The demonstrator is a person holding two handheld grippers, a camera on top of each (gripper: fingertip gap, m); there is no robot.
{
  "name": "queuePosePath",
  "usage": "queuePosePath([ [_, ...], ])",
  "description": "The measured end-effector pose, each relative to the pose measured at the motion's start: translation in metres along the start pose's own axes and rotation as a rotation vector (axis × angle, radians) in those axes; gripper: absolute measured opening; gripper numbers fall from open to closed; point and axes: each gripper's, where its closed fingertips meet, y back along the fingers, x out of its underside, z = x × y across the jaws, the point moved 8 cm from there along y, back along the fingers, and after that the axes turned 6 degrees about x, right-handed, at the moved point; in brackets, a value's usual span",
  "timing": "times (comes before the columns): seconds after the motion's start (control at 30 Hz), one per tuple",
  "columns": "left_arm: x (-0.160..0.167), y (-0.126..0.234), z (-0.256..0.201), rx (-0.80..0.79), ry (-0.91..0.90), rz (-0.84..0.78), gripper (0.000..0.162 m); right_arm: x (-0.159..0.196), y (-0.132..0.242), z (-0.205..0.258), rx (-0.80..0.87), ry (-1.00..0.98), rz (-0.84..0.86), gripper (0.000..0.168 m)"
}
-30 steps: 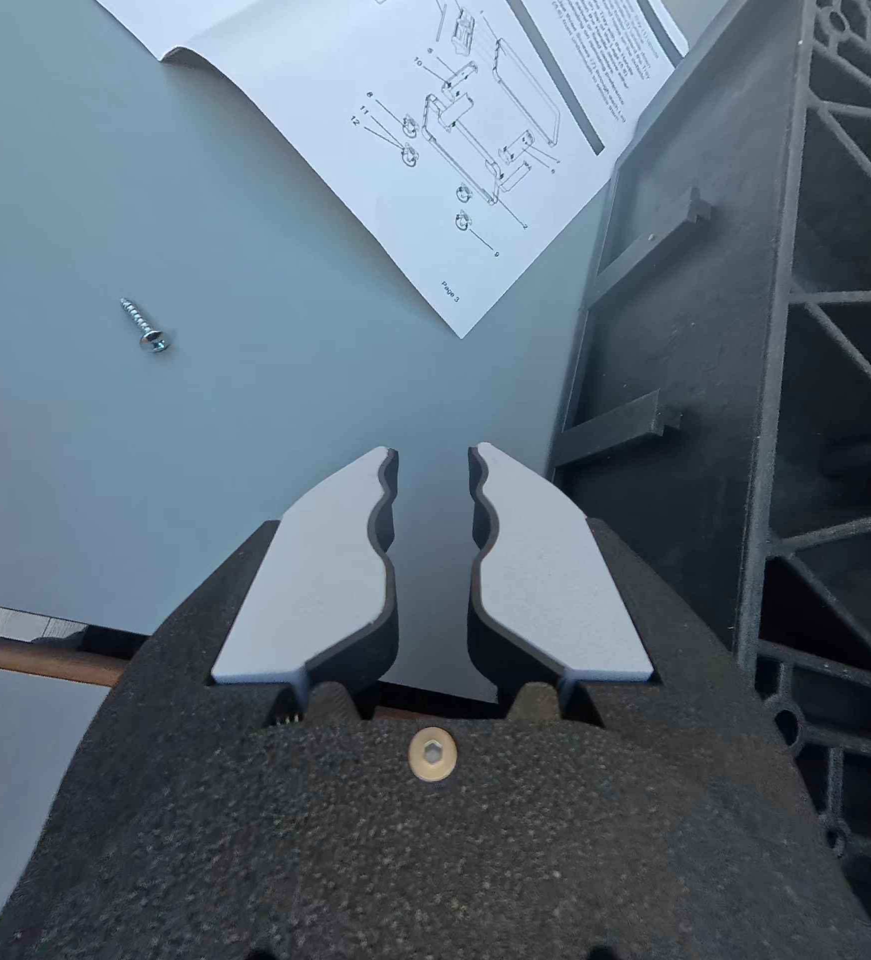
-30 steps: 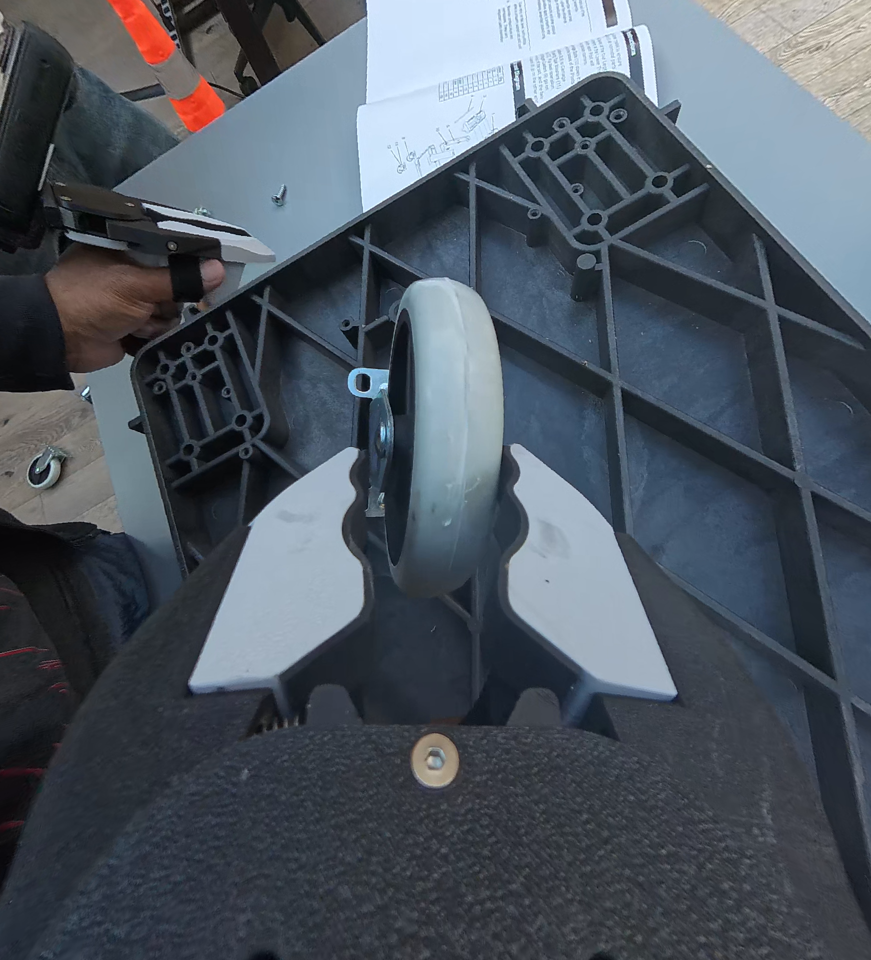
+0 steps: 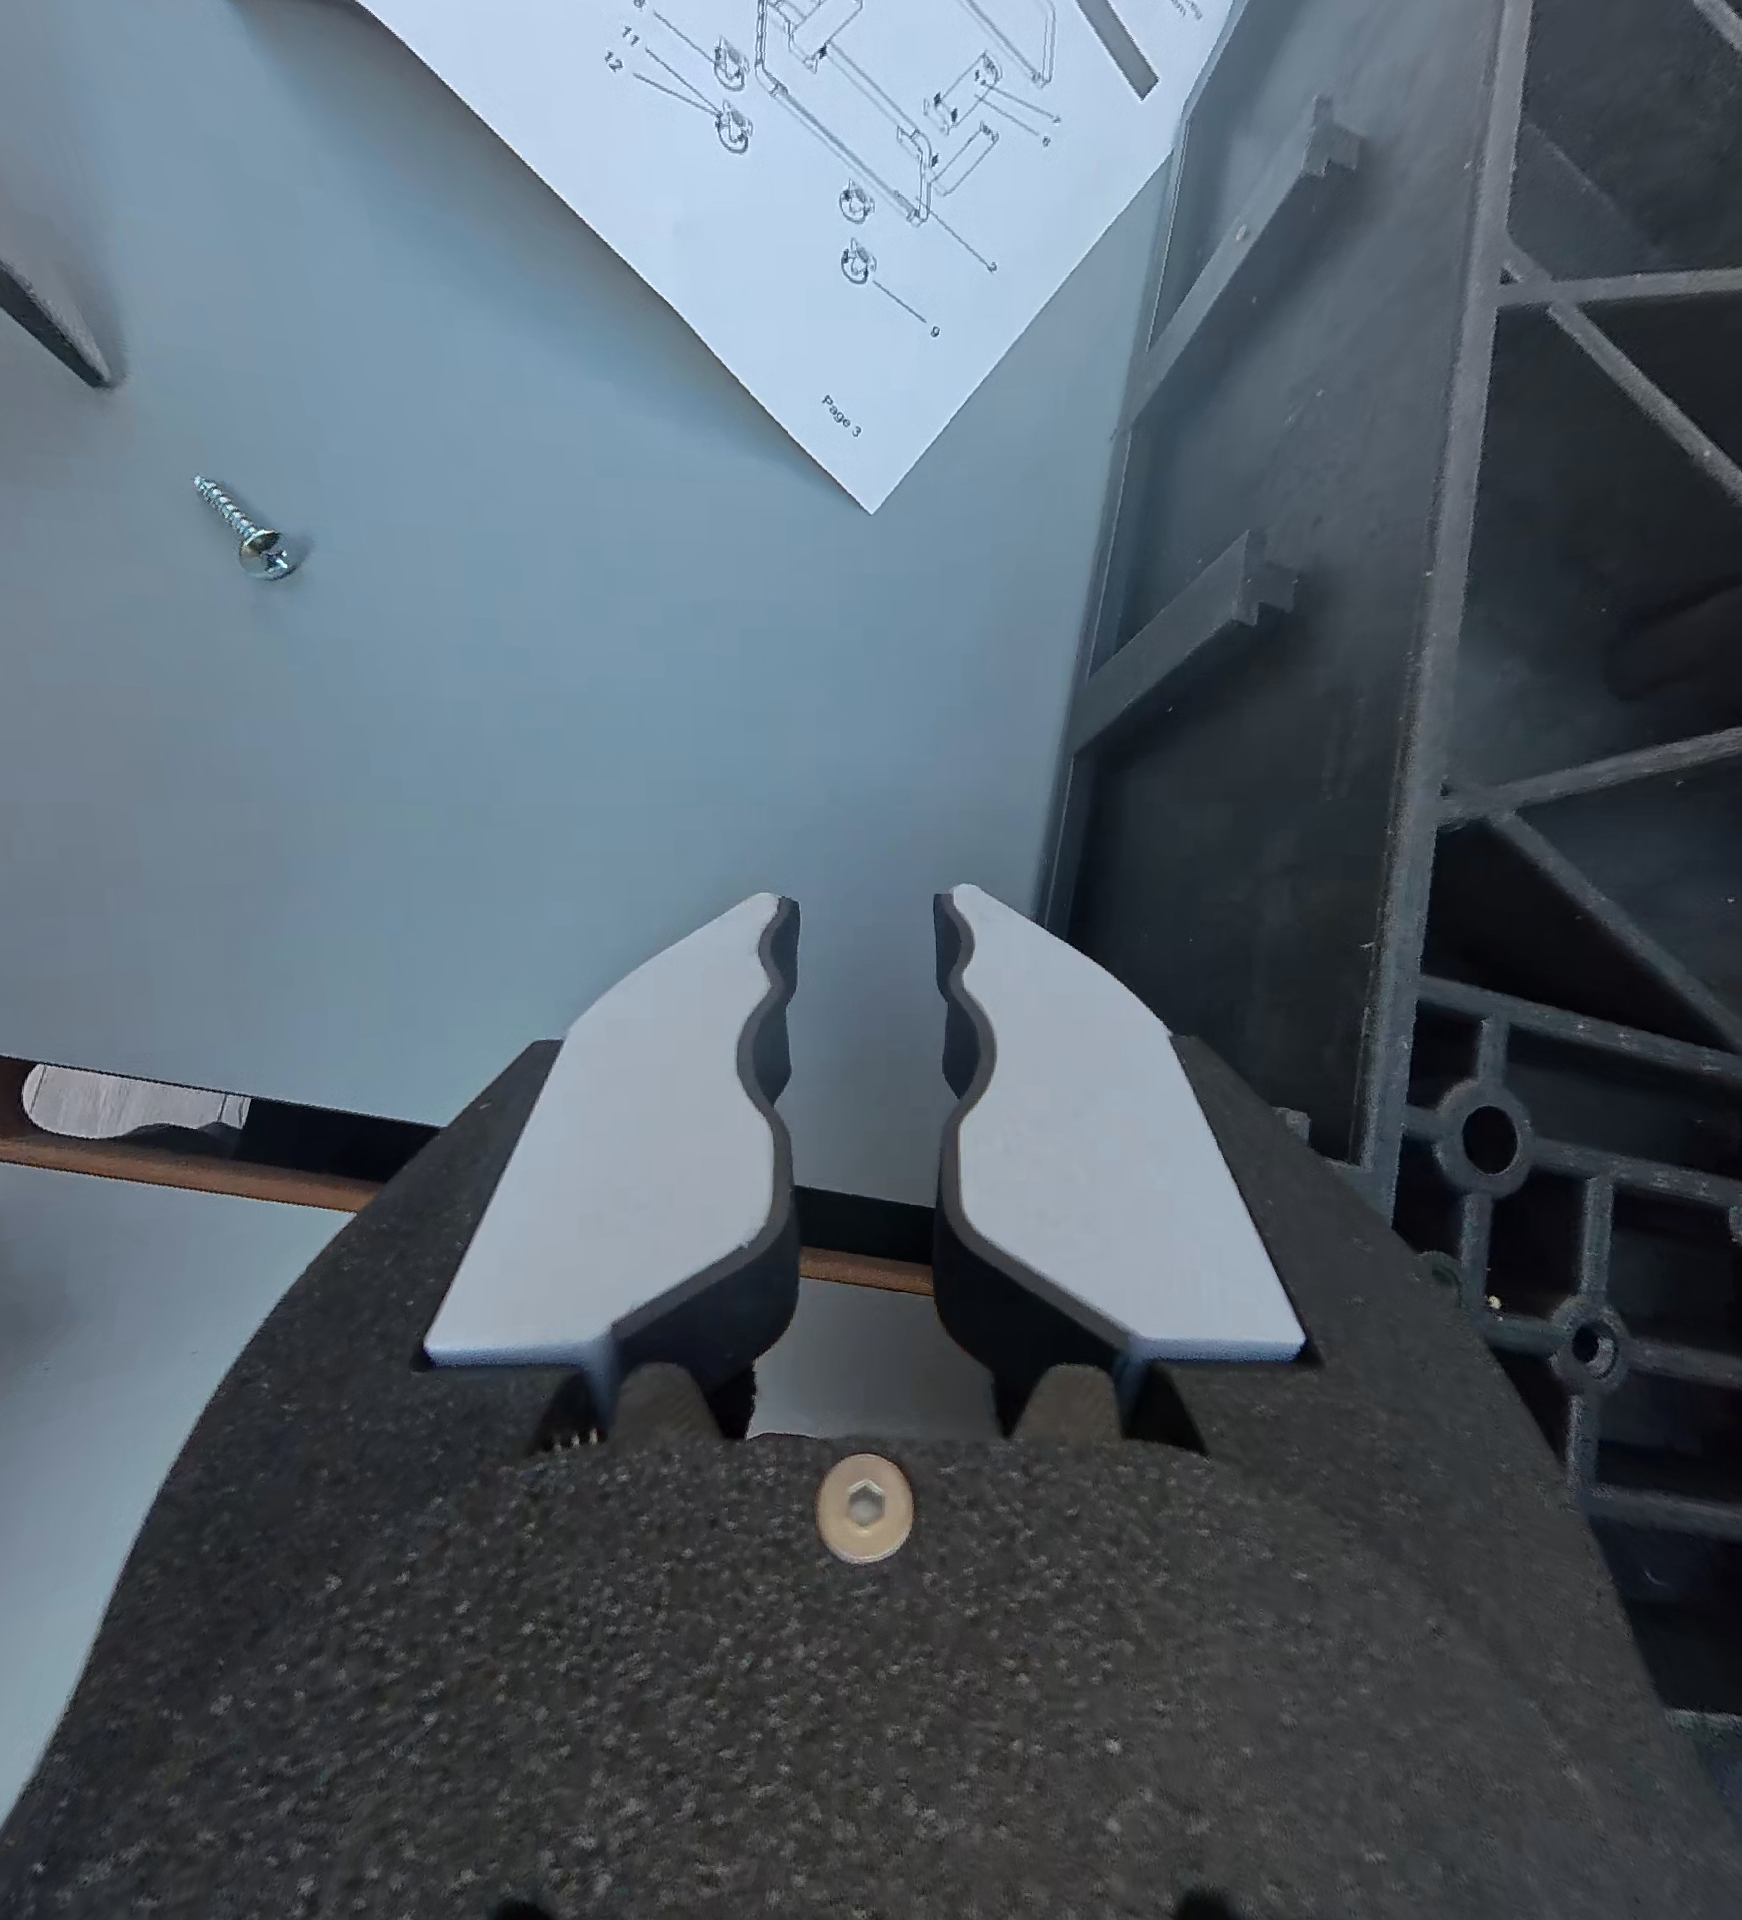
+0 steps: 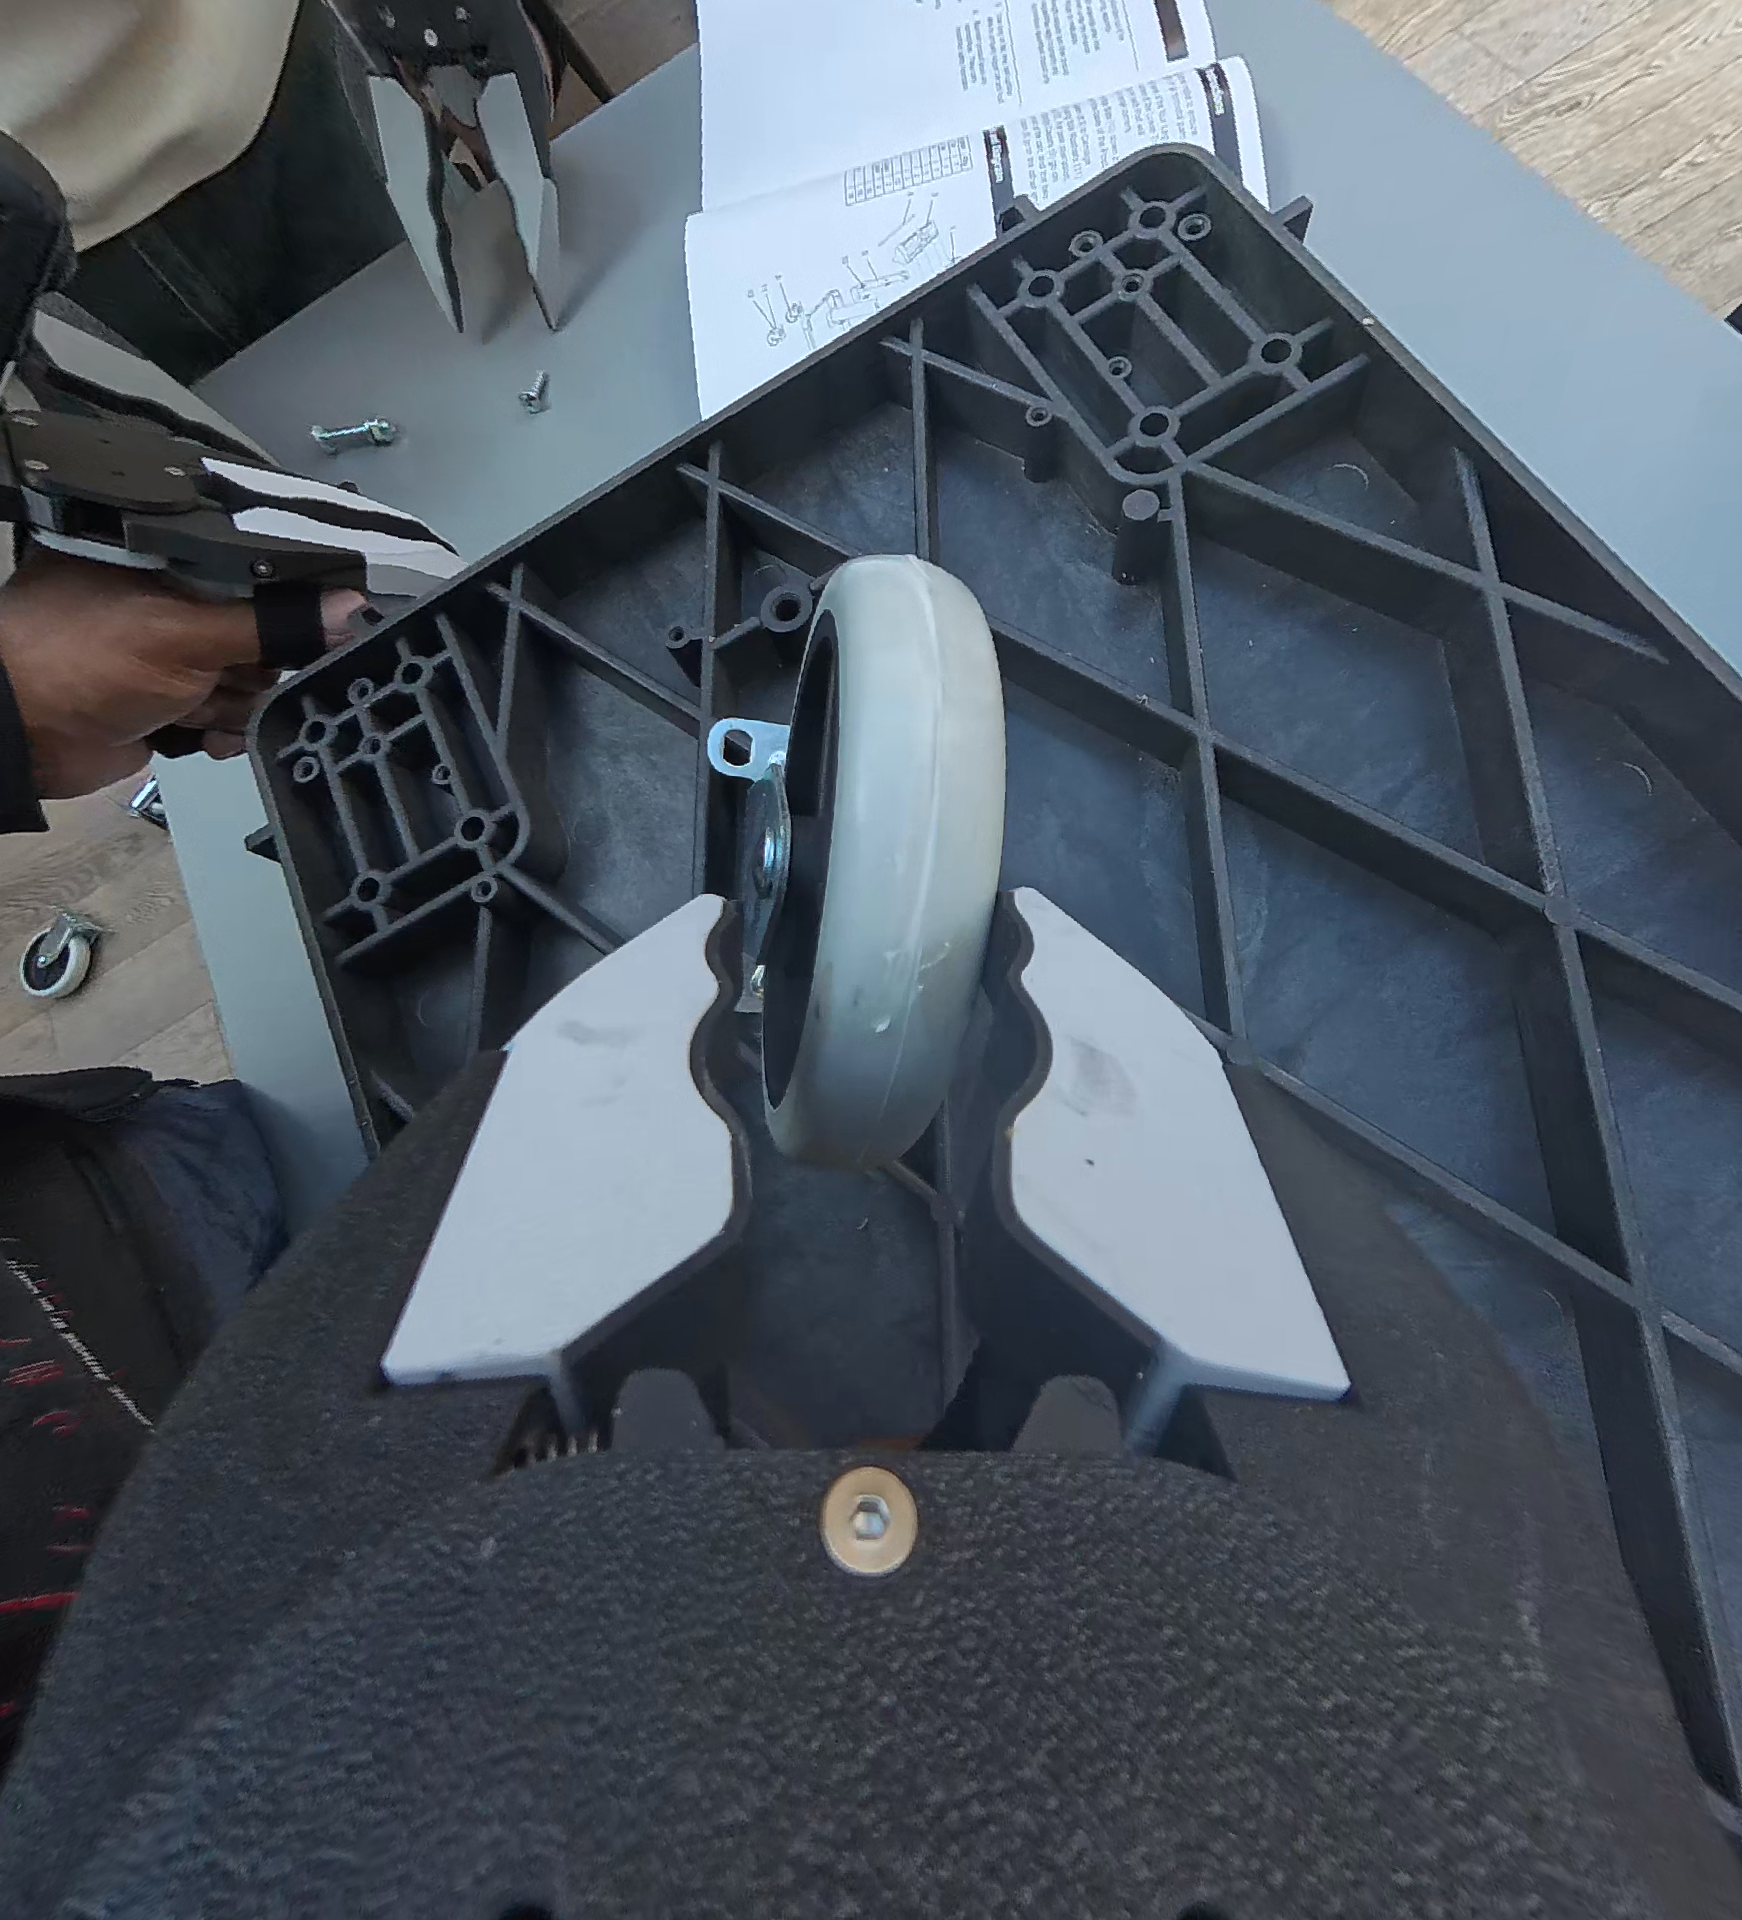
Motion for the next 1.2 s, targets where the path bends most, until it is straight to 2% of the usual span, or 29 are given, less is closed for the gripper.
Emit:
queuePosePath([
  [0.37, 0.007, 0.016, -0.007, -0.01, -0.033, 0.002, 0.026, 0.003, 0.021, 0.002, -0.028, -0.022, -0.065, 0.05],
  [0.47, 0.013, 0.02, -0.009, -0.009, -0.044, 0.011, 0.025, 0.007, 0.03, 0.004, -0.05, -0.025, -0.081, 0.045],
  [0.77, 0.022, 0.032, -0.012, -0.01, -0.052, 0.011, 0.024, 0.041, 0.047, 0.018, -0.068, -0.009, -0.04, 0.043],
  [1.0, 0.025, 0.043, -0.024, 0.009, -0.101, 0.002, 0.024, 0.026, 0.031, 0.007, 0.041, 0.026, -0.056, 0.043],
  [1.1, 0.029, 0.049, -0.029, 0.013, -0.118, -0.001, 0.023, 0.016, 0.008, -0.001, 0.081, 0.065, -0.019, 0.043],
  [1.2, 0.031, 0.054, -0.032, 0.01, -0.105, -0.005, 0.02, 0.021, -0.023, 0.002, 0.102, 0.138, 0.099, 0.045],
])
